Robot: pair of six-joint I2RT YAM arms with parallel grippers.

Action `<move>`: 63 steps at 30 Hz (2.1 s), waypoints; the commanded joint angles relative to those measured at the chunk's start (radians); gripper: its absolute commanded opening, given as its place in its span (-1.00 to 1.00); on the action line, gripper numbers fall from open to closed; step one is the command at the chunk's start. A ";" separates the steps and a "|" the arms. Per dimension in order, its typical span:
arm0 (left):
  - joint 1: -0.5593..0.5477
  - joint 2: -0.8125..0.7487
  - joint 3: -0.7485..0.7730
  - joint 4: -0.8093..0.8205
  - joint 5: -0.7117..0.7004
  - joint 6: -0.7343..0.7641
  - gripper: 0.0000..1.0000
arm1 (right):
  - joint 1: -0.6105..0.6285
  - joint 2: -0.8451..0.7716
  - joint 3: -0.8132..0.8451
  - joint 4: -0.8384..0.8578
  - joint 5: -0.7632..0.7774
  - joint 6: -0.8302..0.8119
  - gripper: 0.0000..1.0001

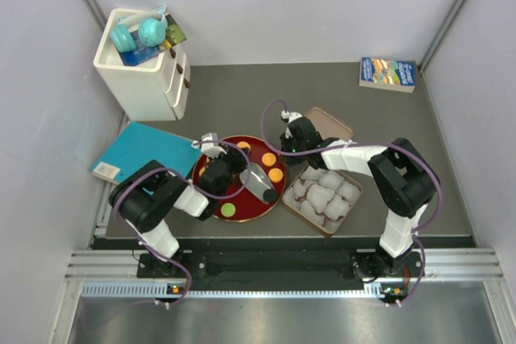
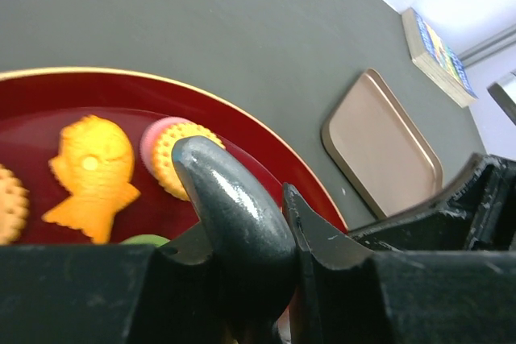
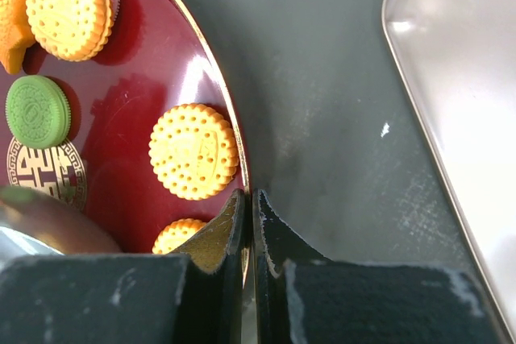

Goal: Pack the cookies

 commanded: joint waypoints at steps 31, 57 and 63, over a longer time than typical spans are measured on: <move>0.009 -0.201 -0.033 -0.011 -0.084 0.005 -1.00 | 0.009 -0.108 0.125 -0.151 0.052 0.002 -0.33; 0.129 -0.492 0.292 -0.728 0.338 -0.135 -1.00 | 0.011 -0.590 0.082 -0.379 0.172 0.063 -0.38; 0.063 -0.428 0.382 -0.786 0.310 -0.095 -1.00 | 0.012 -0.794 -0.034 -0.456 0.200 0.063 -0.40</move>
